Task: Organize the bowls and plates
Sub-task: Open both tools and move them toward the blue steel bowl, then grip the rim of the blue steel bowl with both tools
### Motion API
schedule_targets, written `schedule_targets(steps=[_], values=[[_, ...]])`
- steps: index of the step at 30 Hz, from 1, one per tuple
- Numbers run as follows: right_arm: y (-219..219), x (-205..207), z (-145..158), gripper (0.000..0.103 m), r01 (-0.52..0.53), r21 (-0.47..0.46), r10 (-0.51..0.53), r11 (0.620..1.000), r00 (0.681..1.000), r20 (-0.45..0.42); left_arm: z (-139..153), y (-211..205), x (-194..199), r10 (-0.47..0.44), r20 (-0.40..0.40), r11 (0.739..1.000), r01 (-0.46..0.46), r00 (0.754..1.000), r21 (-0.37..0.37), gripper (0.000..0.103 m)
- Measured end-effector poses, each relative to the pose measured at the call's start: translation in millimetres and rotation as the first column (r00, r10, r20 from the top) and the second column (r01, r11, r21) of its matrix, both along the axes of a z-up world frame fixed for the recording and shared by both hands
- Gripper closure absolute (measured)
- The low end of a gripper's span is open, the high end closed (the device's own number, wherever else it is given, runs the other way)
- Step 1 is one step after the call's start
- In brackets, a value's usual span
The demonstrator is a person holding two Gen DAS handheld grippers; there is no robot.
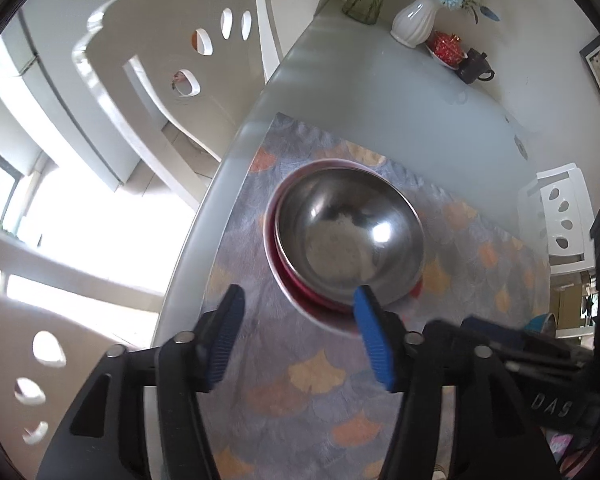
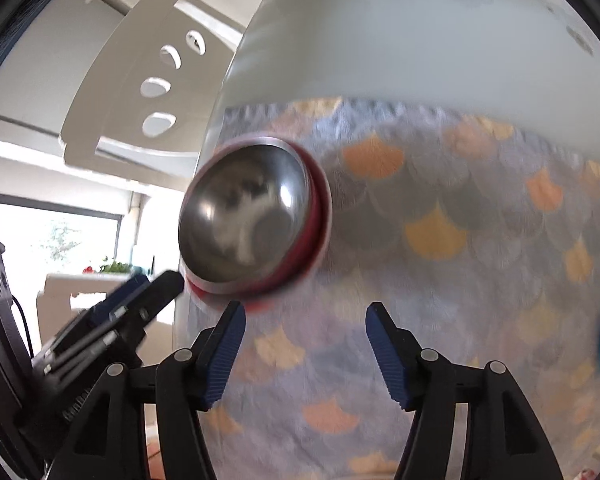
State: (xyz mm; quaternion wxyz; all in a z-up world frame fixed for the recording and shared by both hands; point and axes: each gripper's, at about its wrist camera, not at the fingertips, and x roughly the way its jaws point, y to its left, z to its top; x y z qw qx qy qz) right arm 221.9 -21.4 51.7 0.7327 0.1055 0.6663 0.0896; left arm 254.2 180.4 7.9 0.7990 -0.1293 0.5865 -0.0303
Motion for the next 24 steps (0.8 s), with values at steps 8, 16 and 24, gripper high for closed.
schedule_targets(steps=[8,16,24], values=[[-39,-55,1,0.042,-0.051,0.001,0.051,0.999,0.997,-0.059,13,-34,-44,0.038,-0.054,0.999,-0.037,0.998,0.023,0.041],[-120,-121,11,0.042,-0.141,-0.007,0.139,0.990,0.985,-0.101,27,-102,-84,0.050,-0.070,0.999,-0.050,0.996,0.006,0.041],[-228,-151,17,0.042,-0.074,-0.012,0.072,0.997,0.993,-0.098,37,-198,-97,-0.022,-0.055,0.999,0.023,0.998,0.026,0.041]])
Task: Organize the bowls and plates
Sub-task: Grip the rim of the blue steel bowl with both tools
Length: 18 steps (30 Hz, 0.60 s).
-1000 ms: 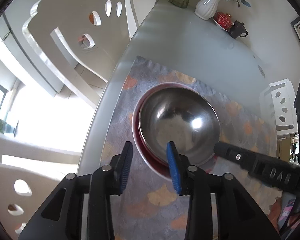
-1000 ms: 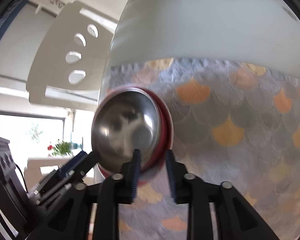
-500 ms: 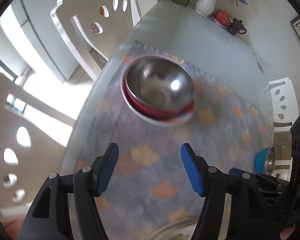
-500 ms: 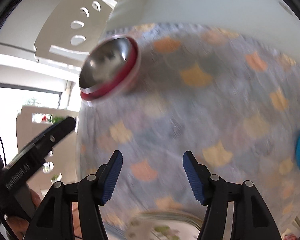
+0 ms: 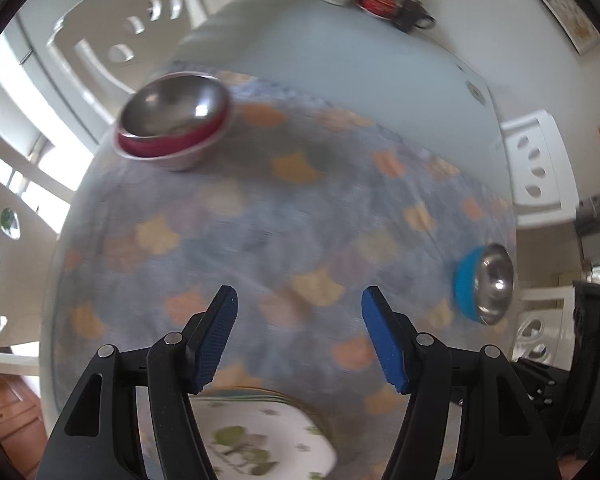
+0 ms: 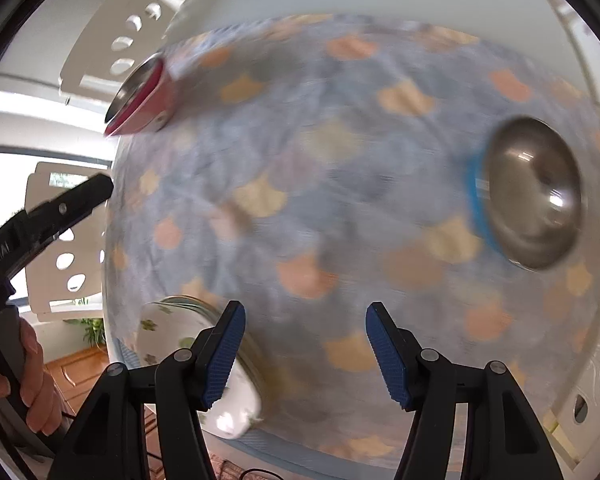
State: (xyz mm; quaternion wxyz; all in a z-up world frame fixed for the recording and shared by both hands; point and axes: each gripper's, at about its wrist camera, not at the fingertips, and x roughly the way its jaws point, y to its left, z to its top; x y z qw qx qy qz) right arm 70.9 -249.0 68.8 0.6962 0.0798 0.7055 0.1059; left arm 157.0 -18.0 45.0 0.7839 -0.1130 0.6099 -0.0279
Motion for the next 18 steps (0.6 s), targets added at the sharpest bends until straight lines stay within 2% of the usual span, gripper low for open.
schedule_targets(steps=[7,12,15,18], values=[[-79,-5,25,0.042,0.108,0.065,-0.113,0.992,0.990,0.083,1,-73,3,-0.074,0.033,0.997,0.074,0.997,-0.001,0.040],[-156,-8,40,0.042,0.248,0.093,-0.260,0.964,0.953,0.157,-15,-133,16,-0.201,0.022,0.979,0.202,0.979,-0.017,0.040],[-200,-7,29,0.042,0.357,0.135,-0.376,0.924,0.914,0.155,-31,-163,25,-0.246,0.007,0.969,0.247,0.969,-0.018,0.040],[-226,2,5,0.042,0.434,0.155,-0.455,0.887,0.880,0.138,-53,-187,34,-0.275,-0.018,0.959,0.273,0.961,-0.075,0.041]])
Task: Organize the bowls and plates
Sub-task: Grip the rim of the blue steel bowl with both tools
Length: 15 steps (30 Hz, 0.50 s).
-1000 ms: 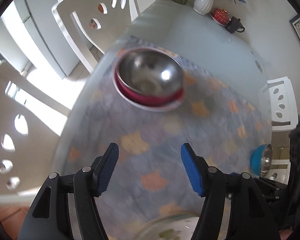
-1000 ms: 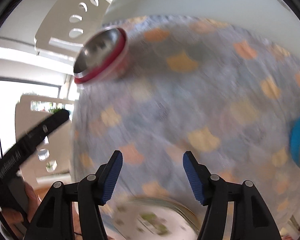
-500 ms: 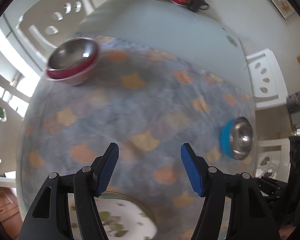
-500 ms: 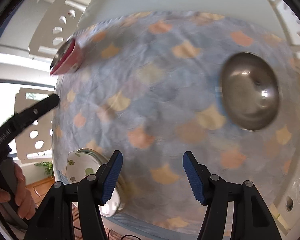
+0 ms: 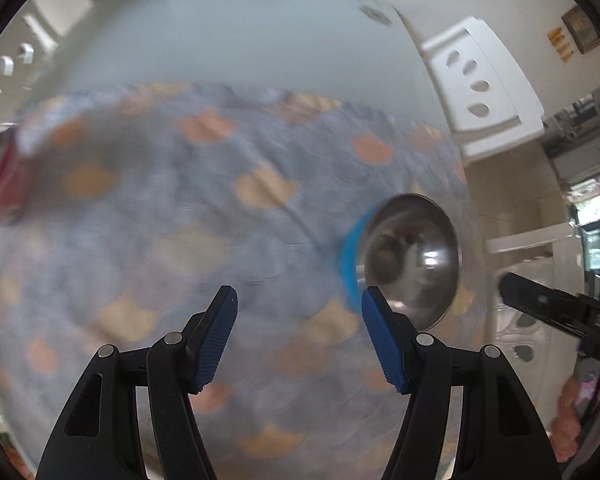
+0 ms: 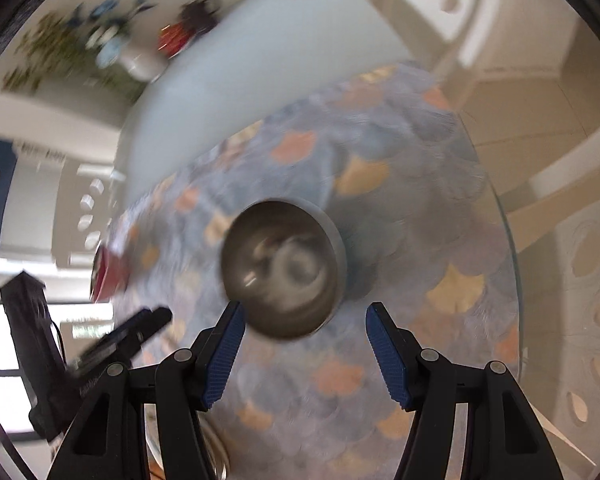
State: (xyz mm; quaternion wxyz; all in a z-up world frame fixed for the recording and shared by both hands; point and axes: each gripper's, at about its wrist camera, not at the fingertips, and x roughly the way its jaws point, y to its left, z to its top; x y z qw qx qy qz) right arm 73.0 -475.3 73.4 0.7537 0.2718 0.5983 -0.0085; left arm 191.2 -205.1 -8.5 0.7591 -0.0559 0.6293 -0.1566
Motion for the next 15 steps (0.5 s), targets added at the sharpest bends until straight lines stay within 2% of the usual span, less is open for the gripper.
schedule_targets(steps=[4,7,8,9,10,11,14,15], values=[[-5,16,-34,0.042,0.035,0.041,-0.034,0.999,0.999,-0.020,-28,-27,9,-0.023,-0.037,0.998,0.021,0.999,-0.061,0.041],[2,26,-55,0.042,0.043,0.046,-0.041,0.998,0.998,-0.038,-45,-39,11,-0.024,-0.050,0.999,0.022,0.998,-0.042,0.044],[4,29,-60,0.043,0.040,0.051,-0.038,0.998,0.999,-0.038,-52,-41,12,-0.024,-0.055,0.999,0.022,0.998,-0.037,0.049],[6,32,-65,0.043,0.036,0.055,-0.034,0.998,0.999,-0.035,-59,-44,14,-0.025,-0.064,0.999,0.022,0.998,-0.043,0.066],[10,35,-69,0.047,0.029,0.053,-0.027,0.998,0.999,-0.031,-67,-47,15,-0.028,-0.079,0.998,0.024,0.996,-0.055,0.084],[14,39,-74,0.058,0.024,0.028,-0.023,0.999,0.999,-0.035,-72,-48,16,-0.029,-0.087,0.998,0.024,0.996,-0.063,0.090],[21,44,-91,0.081,0.020,-0.011,-0.020,1.000,0.998,-0.056,-79,-44,18,0.005,-0.076,0.995,-0.013,0.997,-0.100,0.090],[22,43,-94,0.080,0.032,-0.009,-0.032,0.999,0.998,-0.051,-78,-42,19,0.004,-0.075,0.994,-0.011,0.997,-0.105,0.091]])
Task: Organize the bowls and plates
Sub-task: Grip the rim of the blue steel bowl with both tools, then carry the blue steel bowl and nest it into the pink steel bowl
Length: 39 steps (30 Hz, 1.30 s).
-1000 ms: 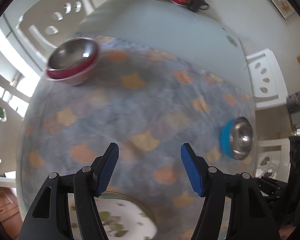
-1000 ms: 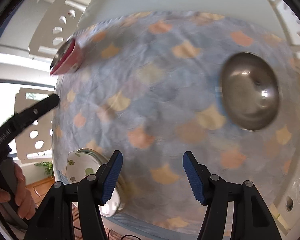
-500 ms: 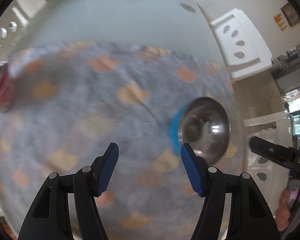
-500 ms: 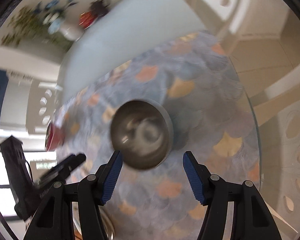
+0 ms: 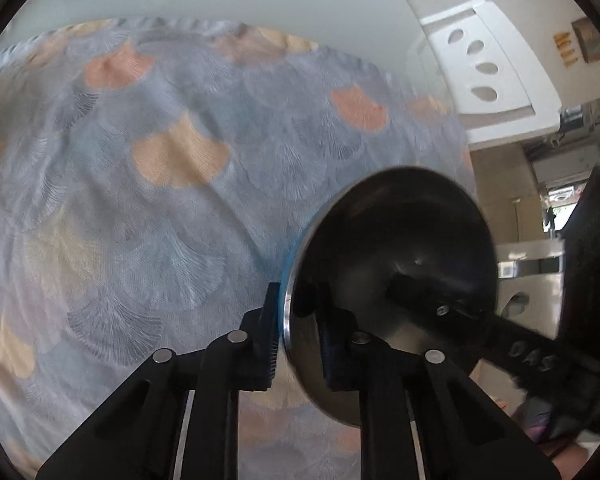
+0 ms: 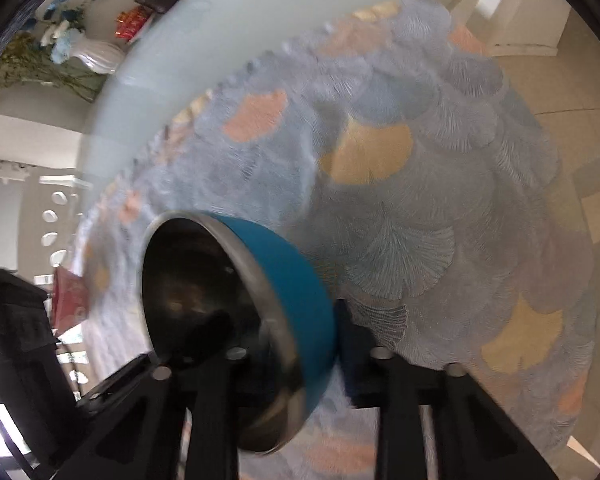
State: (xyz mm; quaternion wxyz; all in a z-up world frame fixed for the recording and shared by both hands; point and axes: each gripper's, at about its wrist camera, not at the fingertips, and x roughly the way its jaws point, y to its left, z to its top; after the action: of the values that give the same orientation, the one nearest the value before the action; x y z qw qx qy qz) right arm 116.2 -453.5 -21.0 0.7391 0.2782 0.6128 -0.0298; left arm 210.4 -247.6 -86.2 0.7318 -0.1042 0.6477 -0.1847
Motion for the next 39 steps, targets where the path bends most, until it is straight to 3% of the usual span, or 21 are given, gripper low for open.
schedule_targets(steps=[3,10,18,30,39], values=[[2,-5,2,0.084,0.031,0.019,-0.031,0.999,0.999,0.025,4,8,2,-0.020,0.007,1.000,0.020,1.000,0.000,0.091],[45,-1,22,0.085,-0.021,0.003,0.021,1.000,0.999,0.048,31,57,-2,0.000,0.046,1.000,0.000,0.999,-0.001,0.091],[138,9,55,0.085,-0.113,0.004,0.113,0.994,0.989,0.092,67,149,1,0.073,0.089,0.997,-0.073,0.993,-0.002,0.091],[298,56,100,0.085,-0.271,-0.002,0.268,0.962,0.950,0.159,123,307,23,0.204,0.184,0.978,-0.209,0.962,0.010,0.091],[390,88,99,0.085,-0.348,-0.031,0.349,0.937,0.922,0.166,122,387,45,0.254,0.192,0.965,-0.261,0.948,0.013,0.090]])
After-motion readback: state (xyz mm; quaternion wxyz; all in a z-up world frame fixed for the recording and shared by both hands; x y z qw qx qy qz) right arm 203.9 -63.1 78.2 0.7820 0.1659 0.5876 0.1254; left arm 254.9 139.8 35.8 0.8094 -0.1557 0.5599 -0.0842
